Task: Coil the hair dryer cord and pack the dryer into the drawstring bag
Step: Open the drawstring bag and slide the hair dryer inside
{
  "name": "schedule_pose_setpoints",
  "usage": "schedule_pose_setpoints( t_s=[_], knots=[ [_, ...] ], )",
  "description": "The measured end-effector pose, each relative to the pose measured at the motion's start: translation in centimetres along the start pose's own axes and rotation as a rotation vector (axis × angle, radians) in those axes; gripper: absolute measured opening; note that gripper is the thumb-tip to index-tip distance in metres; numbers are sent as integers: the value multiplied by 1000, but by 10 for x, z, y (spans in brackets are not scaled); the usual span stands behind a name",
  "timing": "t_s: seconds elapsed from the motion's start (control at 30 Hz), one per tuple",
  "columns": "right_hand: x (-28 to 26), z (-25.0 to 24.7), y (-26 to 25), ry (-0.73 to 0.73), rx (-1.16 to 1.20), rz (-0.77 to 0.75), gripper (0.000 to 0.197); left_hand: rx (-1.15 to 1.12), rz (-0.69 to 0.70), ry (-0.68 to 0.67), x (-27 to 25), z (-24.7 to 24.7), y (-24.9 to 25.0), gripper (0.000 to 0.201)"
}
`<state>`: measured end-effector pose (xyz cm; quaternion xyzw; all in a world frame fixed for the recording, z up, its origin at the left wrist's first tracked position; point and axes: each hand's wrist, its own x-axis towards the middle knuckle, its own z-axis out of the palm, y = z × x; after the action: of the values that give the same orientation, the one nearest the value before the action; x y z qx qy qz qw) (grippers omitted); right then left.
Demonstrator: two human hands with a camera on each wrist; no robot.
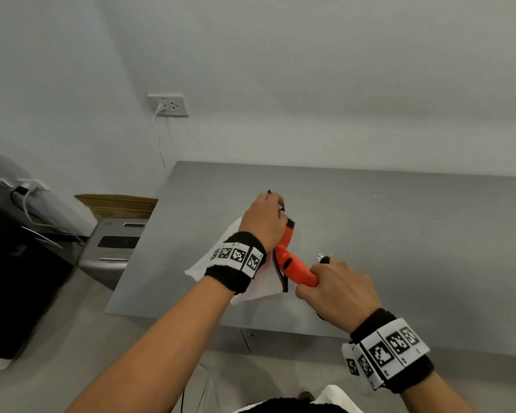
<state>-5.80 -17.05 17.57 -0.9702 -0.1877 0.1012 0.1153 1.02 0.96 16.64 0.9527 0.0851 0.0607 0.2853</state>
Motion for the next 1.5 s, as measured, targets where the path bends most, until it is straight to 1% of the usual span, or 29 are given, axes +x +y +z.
schedule_pose_setpoints(
  t_s=[0.07,0.1,0.23,0.27,0.3,0.37,0.4,0.43,0.47,0.5,0.57,0.63,0.7,0.73,0.8,0.87,0.9,0.97,1.03,1.1,1.13,1.17,1.23,1.3,1.33,1.4,1.43,1.47,1.5],
  knots=[
    [0,3,-4,3,-18,-15,39,48,-6,4,-1,4,9,29],
    [1,5,-5,7,-27,-21,40,46,23,-1,-4,5,14,28],
    [4,10,-4,52,-67,-17,44,-16,256,-130,-24,7,30,23],
    [4,9,-2,64,-71,-14,44,-36,281,-131,-29,6,31,22],
    [4,8,0,70,-74,-15,42,-63,273,-98,-30,4,30,21],
    [1,5,1,86,-90,-25,40,-75,161,32,-22,1,24,19],
    [-2,5,0,91,-107,-32,39,-58,81,86,-14,0,18,24],
    [-5,5,-1,92,-128,-39,39,-28,6,101,-8,-2,14,32],
    [-7,6,-4,96,-145,-49,39,27,-50,74,-1,-2,10,36],
    [-9,7,-6,97,-156,-60,39,109,-84,32,4,-3,8,35],
    [-13,9,-11,90,-170,-75,39,264,-110,-47,9,-2,9,25],
    [-15,12,-14,69,-181,-88,40,319,-109,-105,8,-3,15,21],
    [-16,13,-17,52,-188,-94,40,271,-32,-124,2,-4,27,24],
    [-15,13,-17,47,-183,-97,39,189,50,-135,-4,-3,35,25],
    [-9,13,-14,52,-137,-94,39,-1,261,-215,-23,1,52,21],
    [-2,12,-8,54,-91,-88,45,-91,462,-283,-42,7,64,19],
    [1,9,-4,50,-92,-88,48,-121,515,-276,-49,10,65,18],
    [7,4,6,5,-102,-49,41,-190,536,-211,-58,14,61,17],
    [14,3,17,-55,-9,8,26,-147,531,-130,-66,17,51,25],
    [19,6,26,-85,119,86,20,-31,532,-68,-71,22,39,39],
    [22,10,32,-73,237,130,19,9,528,-53,-72,23,34,42],
    [24,11,36,-26,363,169,19,40,515,-53,-73,23,31,43],
    [28,14,44,44,599,213,14,66,458,-107,-77,25,28,42],
    [36,19,53,82,862,230,9,38,376,-236,-84,28,28,46],
    [40,24,57,82,987,311,11,16,354,-303,-90,30,29,47],
    [49,31,65,61,1276,616,26,-45,373,-392,-105,34,33,47],
    [50,32,66,53,1405,705,30,-85,390,-414,-112,34,36,45],
    [50,30,68,67,1521,732,30,-122,404,-426,-119,34,38,43],
    [47,23,66,99,1593,703,25,-153,420,-429,-125,34,40,42]
  ],
)
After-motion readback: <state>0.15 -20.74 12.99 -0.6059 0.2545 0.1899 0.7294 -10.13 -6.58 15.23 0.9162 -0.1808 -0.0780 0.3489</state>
